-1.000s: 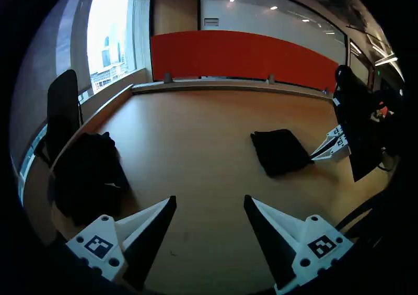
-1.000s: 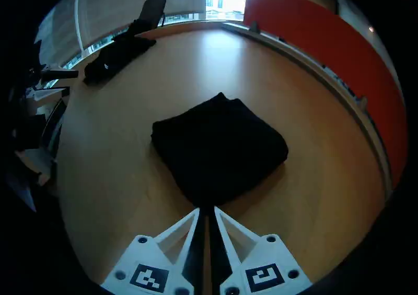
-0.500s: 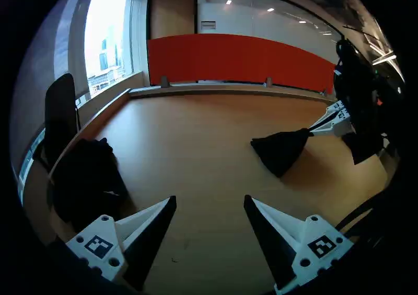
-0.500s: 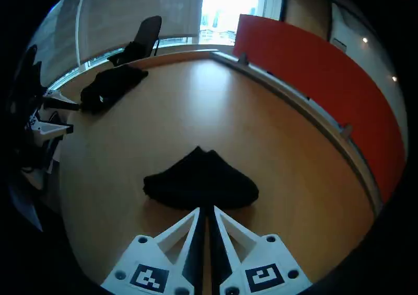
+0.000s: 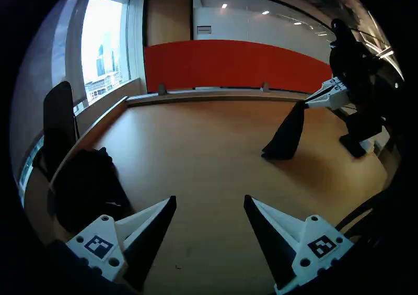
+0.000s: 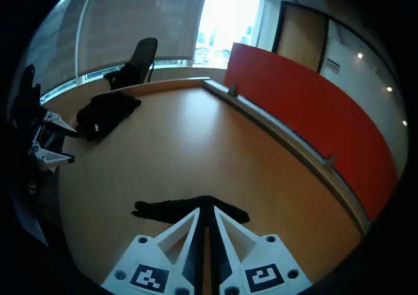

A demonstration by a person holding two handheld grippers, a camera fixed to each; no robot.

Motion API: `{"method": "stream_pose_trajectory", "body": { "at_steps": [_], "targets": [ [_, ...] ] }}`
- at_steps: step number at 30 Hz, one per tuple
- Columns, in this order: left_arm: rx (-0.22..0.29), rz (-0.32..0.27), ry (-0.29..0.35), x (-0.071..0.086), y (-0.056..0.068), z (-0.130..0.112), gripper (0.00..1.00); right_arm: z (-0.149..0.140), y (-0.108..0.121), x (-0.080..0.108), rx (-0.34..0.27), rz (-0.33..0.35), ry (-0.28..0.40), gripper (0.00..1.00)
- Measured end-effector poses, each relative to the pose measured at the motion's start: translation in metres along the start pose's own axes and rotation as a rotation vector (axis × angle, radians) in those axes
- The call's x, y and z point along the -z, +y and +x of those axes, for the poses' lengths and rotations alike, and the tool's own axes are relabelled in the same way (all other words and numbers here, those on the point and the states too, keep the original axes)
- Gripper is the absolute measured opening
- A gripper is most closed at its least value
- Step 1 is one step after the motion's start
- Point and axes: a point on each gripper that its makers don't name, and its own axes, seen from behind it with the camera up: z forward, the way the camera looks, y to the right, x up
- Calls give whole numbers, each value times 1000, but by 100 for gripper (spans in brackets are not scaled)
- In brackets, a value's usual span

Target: Fold towel

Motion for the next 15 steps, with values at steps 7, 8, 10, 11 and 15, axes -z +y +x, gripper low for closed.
{"method": "stream_pose_trajectory", "body": {
  "at_steps": [7,8,10,11,15],
  "targets": [
    [-4,-8,10,-1,0,6,96,11,13,12,4,-27,20,4],
    [-4,-9,10,-1,0,6,96,12,15,13,5,-31,21,4],
    [-4,-11,12,-1,0,7,96,12,19,17,7,-39,22,4],
    [-4,-12,13,-1,0,7,96,12,21,19,7,-43,23,4],
    [-7,-18,12,-2,1,8,96,12,28,27,7,-55,23,3]
  ]
}}
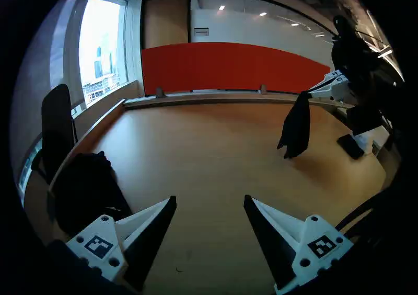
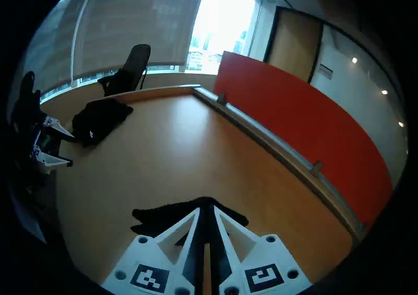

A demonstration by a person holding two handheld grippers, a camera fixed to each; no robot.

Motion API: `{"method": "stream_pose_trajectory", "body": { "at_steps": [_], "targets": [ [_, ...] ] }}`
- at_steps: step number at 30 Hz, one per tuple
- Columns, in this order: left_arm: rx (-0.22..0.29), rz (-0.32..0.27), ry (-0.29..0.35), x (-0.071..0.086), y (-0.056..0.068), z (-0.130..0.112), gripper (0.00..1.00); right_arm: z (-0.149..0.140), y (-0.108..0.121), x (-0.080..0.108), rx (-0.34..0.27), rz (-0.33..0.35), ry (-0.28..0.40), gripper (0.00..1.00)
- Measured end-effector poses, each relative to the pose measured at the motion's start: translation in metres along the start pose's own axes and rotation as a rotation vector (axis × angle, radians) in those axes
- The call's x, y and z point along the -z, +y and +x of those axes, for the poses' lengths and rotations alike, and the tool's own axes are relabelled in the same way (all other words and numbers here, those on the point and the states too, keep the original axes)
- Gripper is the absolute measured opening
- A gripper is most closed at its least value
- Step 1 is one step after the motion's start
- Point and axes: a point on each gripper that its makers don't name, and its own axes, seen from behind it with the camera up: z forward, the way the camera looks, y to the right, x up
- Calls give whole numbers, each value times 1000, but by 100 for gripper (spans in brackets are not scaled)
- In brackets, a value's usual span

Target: Fold towel

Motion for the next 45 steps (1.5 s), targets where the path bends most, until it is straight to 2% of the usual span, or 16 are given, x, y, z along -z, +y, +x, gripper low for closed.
{"method": "stream_pose_trajectory", "body": {
  "at_steps": [6,15,45],
  "targets": [
    [-3,-8,1,-1,3,1,96,-4,14,12,-16,-20,-1,3],
    [-9,-16,-1,-4,6,2,96,-21,43,37,-83,-66,-7,3],
    [3,1,-25,-22,8,6,96,-113,153,117,-170,-212,-129,3]
  ]
}}
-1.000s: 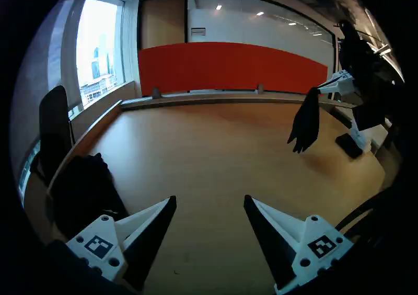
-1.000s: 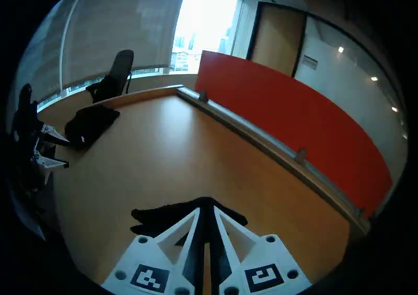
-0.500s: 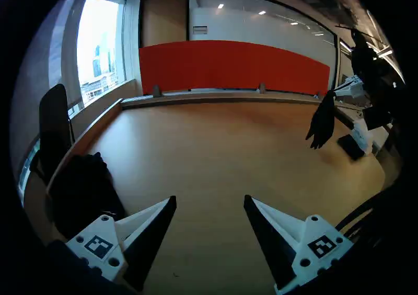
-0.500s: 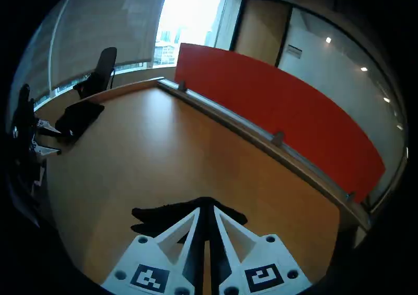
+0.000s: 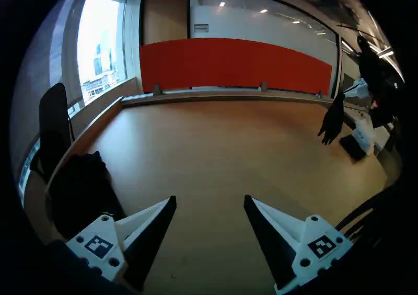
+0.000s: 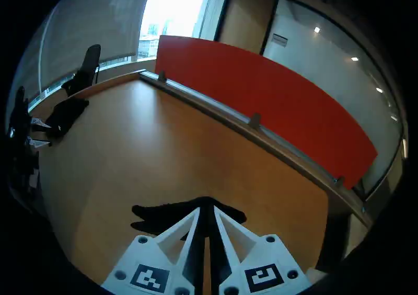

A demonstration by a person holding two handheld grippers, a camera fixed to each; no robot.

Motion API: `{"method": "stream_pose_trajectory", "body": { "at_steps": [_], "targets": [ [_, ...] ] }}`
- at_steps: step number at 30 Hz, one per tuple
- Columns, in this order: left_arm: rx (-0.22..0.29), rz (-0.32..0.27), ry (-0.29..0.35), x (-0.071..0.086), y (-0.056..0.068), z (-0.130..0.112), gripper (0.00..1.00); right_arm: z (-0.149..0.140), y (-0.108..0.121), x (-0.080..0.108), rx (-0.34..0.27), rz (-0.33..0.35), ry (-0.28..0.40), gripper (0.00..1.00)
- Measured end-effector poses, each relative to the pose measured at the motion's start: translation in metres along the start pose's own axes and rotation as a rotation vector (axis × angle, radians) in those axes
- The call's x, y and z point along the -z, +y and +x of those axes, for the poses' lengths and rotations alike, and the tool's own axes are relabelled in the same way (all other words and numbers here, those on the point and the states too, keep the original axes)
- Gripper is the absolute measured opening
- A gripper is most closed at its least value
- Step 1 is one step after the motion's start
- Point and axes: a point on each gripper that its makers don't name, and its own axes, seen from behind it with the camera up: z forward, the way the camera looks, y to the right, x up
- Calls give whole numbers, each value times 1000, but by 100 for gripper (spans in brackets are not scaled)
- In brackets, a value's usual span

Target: Fold towel

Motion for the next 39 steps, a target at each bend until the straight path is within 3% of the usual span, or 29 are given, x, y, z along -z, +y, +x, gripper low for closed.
{"method": "stream_pose_trajectory", "body": {
  "at_steps": [18,39],
  "targets": [
    [-13,11,-17,-7,4,4,96,-39,85,17,-7,-103,-86,3],
    [-30,13,-23,-10,12,8,96,-85,142,31,-44,-164,-178,3]
  ]
}}
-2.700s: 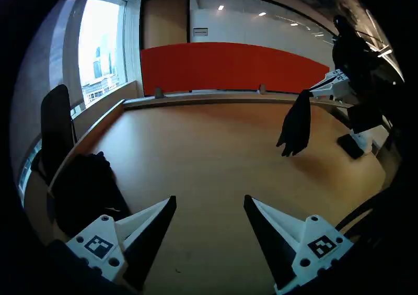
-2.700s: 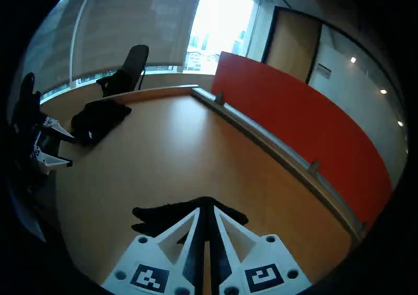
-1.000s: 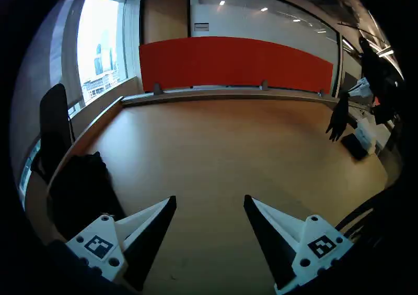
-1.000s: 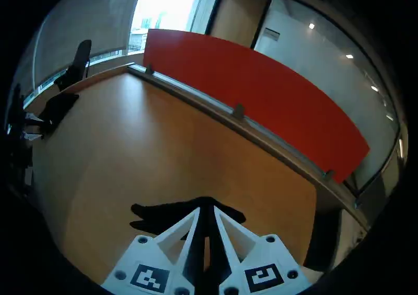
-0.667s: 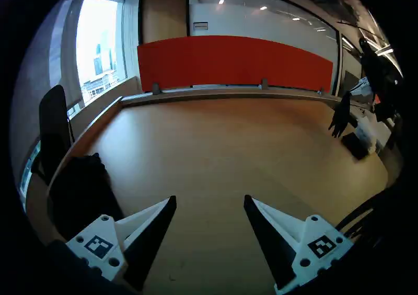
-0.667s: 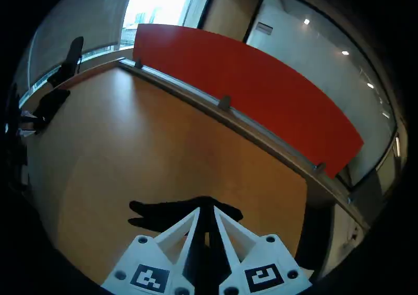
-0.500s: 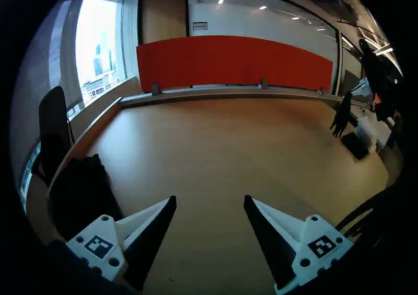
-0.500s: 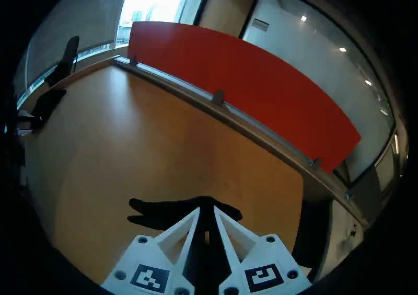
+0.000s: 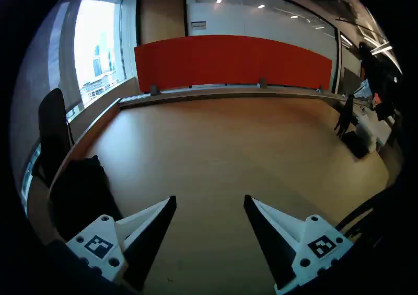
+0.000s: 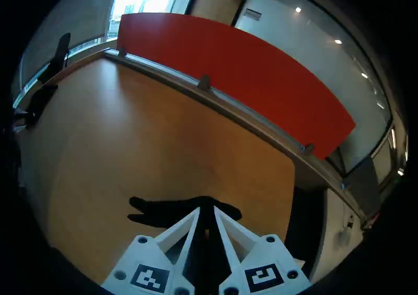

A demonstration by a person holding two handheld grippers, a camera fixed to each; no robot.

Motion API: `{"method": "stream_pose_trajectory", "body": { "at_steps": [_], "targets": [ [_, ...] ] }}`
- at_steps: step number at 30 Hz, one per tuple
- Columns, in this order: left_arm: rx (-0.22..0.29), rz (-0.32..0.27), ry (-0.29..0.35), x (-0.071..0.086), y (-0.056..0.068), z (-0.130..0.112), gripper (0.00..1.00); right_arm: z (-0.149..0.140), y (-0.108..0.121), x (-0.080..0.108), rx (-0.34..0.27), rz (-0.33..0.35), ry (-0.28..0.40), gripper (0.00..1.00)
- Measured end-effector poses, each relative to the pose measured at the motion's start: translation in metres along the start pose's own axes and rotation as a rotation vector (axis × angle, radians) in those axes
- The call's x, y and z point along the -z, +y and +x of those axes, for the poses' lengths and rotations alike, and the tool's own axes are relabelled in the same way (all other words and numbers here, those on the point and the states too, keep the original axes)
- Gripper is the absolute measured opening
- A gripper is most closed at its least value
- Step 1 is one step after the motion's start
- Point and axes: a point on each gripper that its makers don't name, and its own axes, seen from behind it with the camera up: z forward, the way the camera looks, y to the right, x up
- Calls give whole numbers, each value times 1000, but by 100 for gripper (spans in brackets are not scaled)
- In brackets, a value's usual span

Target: Fold towel

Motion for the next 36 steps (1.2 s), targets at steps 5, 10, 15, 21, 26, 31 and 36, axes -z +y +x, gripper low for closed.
{"method": "stream_pose_trajectory", "body": {
  "at_steps": [5,10,15,21,26,31,36],
  "targets": [
    [-3,-3,0,-1,3,1,96,-5,4,1,-10,-4,-5,3],
    [-6,-6,0,-2,4,3,96,-12,6,4,-15,-6,-10,3],
    [-11,-11,1,-3,6,4,96,-23,7,8,-23,-10,-23,3],
    [-16,-14,2,-4,7,6,96,-50,5,14,-39,-10,-58,3],
    [-19,-14,2,-3,7,6,96,-79,5,17,-64,-17,-98,3],
    [-25,-13,-1,-2,8,5,96,-105,7,20,-98,-30,-130,3],
    [-28,-12,-2,-1,8,5,96,-126,9,25,-133,-41,-156,3]
  ]
}}
